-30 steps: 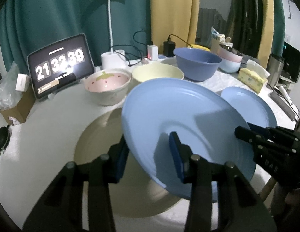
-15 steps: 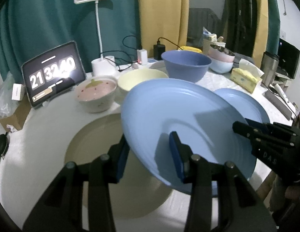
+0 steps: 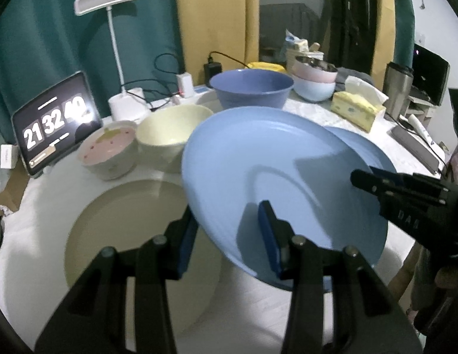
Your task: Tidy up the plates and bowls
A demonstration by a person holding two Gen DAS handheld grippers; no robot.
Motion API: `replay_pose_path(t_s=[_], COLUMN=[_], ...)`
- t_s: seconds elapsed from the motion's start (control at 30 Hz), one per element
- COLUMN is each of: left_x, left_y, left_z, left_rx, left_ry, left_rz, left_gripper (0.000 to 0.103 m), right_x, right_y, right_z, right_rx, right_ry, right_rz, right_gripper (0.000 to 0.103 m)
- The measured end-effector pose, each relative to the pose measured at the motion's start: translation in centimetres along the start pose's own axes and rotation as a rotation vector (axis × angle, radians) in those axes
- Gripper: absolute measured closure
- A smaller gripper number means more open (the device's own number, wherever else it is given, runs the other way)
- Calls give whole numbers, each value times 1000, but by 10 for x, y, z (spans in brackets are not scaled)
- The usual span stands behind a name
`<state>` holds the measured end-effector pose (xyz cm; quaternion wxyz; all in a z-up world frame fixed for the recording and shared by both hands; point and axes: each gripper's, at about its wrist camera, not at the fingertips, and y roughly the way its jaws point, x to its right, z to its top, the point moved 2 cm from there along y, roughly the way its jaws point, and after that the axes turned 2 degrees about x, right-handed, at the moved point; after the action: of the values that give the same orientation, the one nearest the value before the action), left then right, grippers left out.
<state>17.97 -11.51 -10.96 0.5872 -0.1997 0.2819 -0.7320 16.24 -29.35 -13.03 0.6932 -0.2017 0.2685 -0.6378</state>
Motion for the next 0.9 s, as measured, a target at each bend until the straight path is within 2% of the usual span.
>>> replay_pose_path(t_s=[0.33, 0.9], left_x=[42, 91], left_y=[22, 59], left_z=[8, 19], left_rx=[-29, -93], left_ry=[40, 79], left_rz=[-47, -125], left_gripper=[60, 60], right_x=[48, 103], right_y=[4, 8], right_z=[6, 15], right_rx=[-2, 1], right_ry=[40, 80], right_rz=[-33, -100], right_gripper=[80, 80])
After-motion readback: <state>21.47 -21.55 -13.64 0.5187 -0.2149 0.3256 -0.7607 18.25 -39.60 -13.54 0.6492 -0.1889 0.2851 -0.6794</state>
